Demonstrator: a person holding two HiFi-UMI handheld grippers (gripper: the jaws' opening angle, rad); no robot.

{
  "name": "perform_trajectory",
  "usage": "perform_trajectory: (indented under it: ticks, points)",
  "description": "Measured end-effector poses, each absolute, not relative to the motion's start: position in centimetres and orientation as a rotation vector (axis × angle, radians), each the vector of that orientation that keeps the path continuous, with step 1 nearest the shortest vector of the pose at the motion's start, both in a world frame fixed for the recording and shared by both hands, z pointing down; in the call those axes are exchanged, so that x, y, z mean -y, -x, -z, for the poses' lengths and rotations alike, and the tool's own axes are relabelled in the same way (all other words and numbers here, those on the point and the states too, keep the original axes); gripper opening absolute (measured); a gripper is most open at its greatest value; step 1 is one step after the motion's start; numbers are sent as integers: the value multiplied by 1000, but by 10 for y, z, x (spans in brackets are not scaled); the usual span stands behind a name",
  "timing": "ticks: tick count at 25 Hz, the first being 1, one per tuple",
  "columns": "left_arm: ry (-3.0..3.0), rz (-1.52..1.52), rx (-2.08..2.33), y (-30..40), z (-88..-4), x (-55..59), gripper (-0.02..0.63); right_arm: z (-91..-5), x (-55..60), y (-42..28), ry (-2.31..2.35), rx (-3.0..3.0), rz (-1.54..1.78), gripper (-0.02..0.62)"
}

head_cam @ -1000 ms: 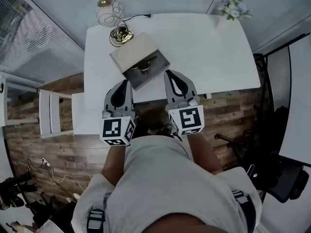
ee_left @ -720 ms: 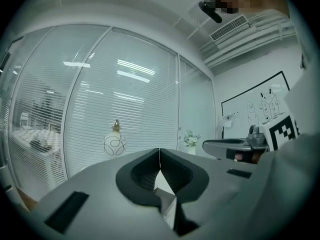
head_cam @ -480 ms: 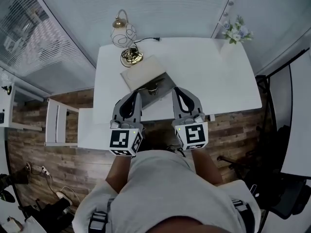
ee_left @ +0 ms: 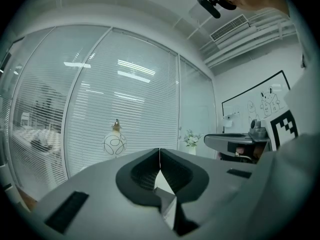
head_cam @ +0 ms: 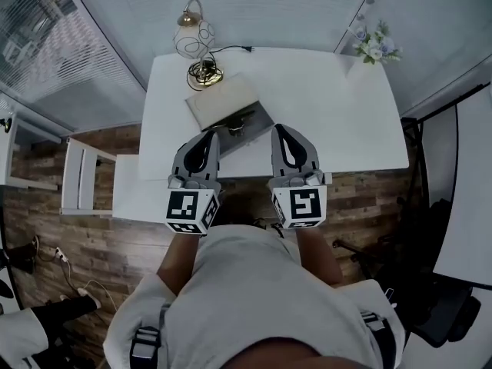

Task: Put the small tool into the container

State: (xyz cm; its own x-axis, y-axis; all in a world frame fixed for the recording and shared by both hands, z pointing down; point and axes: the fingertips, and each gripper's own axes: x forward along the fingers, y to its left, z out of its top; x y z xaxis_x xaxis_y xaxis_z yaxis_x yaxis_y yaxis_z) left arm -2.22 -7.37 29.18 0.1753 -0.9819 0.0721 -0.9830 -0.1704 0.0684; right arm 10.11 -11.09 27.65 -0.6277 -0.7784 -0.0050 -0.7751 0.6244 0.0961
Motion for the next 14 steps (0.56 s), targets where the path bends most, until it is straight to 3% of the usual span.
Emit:
perform_trajectory:
  ticks: [14]
  points:
    - [-2336,-54,1995,29,-288,77,25,-269,119,-113,-1391,2803,168,26]
